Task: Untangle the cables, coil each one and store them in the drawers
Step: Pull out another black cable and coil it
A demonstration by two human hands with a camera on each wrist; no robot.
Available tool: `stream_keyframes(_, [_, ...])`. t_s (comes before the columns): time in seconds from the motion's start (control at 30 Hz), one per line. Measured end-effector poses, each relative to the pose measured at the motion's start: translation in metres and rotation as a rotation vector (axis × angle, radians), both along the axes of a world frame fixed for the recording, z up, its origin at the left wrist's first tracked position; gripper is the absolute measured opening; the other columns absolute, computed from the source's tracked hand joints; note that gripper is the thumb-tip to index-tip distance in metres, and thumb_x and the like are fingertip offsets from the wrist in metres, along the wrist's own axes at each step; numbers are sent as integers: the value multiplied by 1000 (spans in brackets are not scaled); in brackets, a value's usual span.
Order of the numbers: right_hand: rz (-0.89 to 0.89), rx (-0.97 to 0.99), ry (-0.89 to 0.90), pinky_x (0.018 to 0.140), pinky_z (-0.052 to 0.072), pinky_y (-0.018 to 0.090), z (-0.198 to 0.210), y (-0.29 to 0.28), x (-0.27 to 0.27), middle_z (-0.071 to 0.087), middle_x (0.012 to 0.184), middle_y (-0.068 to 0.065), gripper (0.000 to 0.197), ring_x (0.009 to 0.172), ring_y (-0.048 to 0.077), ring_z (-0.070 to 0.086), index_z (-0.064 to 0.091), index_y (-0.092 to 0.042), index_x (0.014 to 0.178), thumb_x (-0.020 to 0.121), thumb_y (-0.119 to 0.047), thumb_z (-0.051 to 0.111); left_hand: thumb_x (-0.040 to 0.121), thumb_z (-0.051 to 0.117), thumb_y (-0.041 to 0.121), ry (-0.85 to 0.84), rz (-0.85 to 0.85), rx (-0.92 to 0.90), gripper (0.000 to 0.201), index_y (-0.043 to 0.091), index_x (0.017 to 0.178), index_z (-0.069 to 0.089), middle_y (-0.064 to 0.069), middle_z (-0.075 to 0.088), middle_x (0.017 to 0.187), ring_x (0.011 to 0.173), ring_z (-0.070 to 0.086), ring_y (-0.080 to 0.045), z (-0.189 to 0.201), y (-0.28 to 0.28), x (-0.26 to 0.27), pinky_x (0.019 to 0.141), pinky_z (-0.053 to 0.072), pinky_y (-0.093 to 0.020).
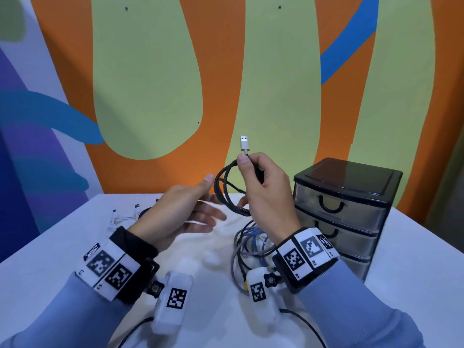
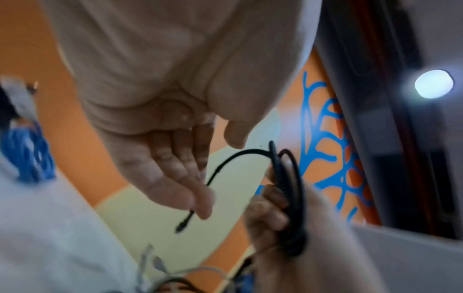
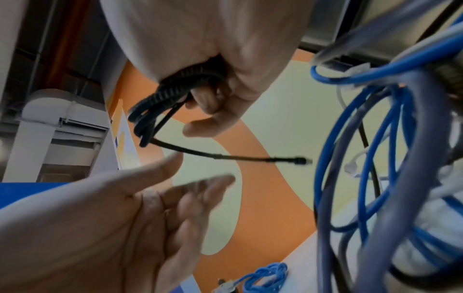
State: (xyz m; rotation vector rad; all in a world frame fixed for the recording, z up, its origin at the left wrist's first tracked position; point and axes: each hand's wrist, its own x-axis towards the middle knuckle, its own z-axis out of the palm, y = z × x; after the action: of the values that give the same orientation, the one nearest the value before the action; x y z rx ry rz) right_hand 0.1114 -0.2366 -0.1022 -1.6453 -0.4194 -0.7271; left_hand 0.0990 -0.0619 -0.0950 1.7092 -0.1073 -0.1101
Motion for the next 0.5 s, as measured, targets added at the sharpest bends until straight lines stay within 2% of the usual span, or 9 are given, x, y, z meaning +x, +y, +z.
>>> stream_keyframes(0.07, [76, 5, 17, 51, 59, 40, -1, 4, -4, 48, 63, -8, 25, 55, 14, 49, 67, -15, 94, 107, -34, 57, 105, 60, 40, 4, -54, -240, 45, 0, 118, 75, -18, 80, 105, 82, 72, -20, 2, -1, -1, 82, 62, -33])
stream_keyframes(0.13, [111, 0, 46, 51, 56, 38, -3, 5, -4, 49, 60, -14, 21, 49, 13, 50, 67, -19, 93, 107, -33, 58, 101, 65, 21, -44, -47, -472, 33, -1, 124, 73, -15, 78, 113, 89, 73, -17, 4, 1, 1, 83, 63, -31])
stream_keyframes(0.23, [93, 65, 88, 51, 52, 35, -6, 3, 4, 45, 62, -12, 22, 54, 14, 43, 68, -17, 93, 106, -34, 61, 100, 65, 14, -151, 25, -629, 27, 7, 124, 73, -6, 78, 107, 90, 70, -13, 5, 5, 6, 95, 56, -32])
stream_keyframes(0.33, [-32, 62, 88, 59, 44, 30, -10, -2, 13, 49, 60, -17, 26, 60, 10, 44, 67, -17, 90, 105, -37, 60, 98, 66, 21, -244, 40, -609, 20, 16, 115, 75, -2, 78, 104, 92, 66, -11, 5, 4, 4, 92, 51, -29])
stream_keyframes(0.4, [-102, 39, 79, 59, 40, 25, -12, -3, 16, 53, 63, -13, 26, 60, 6, 44, 67, -16, 90, 105, -36, 60, 94, 68, 24, -338, 27, -504, 22, 16, 113, 76, -2, 79, 104, 94, 66, -13, 4, 3, 1, 91, 50, -29])
stream_keyframes(0.47, [-149, 1, 63, 58, 39, 25, -13, -4, 16, 56, 63, -5, 25, 58, 4, 44, 67, -15, 90, 105, -35, 61, 92, 70, 24, -465, 5, -361, 23, 16, 111, 79, -4, 80, 104, 97, 69, -14, 5, 2, -3, 90, 51, -28])
stream_keyframes(0.5, [-164, -19, 53, 55, 37, 21, -13, -4, 14, 54, 61, -8, 25, 56, 3, 46, 68, -15, 91, 104, -34, 61, 90, 72, 24, -529, -7, -279, 23, 16, 109, 81, -5, 81, 104, 99, 71, -15, 5, 2, -5, 90, 52, -27])
